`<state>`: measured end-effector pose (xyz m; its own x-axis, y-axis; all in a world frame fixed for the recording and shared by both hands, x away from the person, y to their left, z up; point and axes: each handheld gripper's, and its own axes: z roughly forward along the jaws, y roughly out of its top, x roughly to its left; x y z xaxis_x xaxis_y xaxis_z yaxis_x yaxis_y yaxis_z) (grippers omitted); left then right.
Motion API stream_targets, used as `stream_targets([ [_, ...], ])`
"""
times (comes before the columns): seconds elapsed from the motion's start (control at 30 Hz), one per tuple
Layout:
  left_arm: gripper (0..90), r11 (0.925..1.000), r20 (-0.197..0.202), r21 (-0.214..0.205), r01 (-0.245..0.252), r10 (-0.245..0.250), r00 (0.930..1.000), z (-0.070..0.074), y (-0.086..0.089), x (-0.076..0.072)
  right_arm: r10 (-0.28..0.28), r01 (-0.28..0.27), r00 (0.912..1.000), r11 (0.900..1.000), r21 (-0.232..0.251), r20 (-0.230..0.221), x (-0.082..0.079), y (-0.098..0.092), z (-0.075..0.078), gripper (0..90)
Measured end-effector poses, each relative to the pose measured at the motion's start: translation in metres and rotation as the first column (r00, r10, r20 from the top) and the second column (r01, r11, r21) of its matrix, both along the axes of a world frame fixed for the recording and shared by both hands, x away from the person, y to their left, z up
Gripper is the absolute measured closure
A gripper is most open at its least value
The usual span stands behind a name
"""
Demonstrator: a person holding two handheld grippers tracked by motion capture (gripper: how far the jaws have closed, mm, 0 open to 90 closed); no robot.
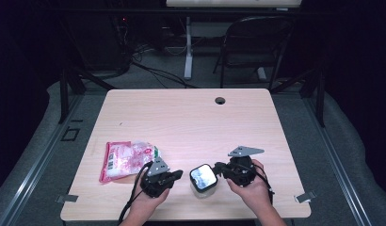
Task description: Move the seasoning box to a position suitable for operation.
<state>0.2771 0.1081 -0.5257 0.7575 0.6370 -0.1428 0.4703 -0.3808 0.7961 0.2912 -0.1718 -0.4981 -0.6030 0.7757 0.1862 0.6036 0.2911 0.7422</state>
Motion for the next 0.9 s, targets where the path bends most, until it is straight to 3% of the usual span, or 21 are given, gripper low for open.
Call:
stream_targets([
  [0.17, 90.0, 0.9995, -0.013, -0.01, 0.031, -0.031, 0.9994, -0.003, -0.004, -0.002, -0.004, 0.004, 1.0, 0.9999, 0.011, -0.005, 0.0, 0.0, -0.001, 86.0],
  [0.43, 90.0, 0.9981, -0.027, 0.013, 0.061, -0.06, 0.9978, -0.008, -0.013, -0.005, -0.006, 0.006, 1.0, 0.9996, 0.029, -0.007, -0.001, -0.002, -0.003, 86.2],
  [0.9, 90.0, 0.9975, -0.017, 0.012, 0.069, -0.069, 0.9974, -0.006, -0.014, -0.006, -0.014, 0.015, 0.9999, 0.999, 0.043, -0.009, -0.001, -0.004, -0.004, 86.2],
])
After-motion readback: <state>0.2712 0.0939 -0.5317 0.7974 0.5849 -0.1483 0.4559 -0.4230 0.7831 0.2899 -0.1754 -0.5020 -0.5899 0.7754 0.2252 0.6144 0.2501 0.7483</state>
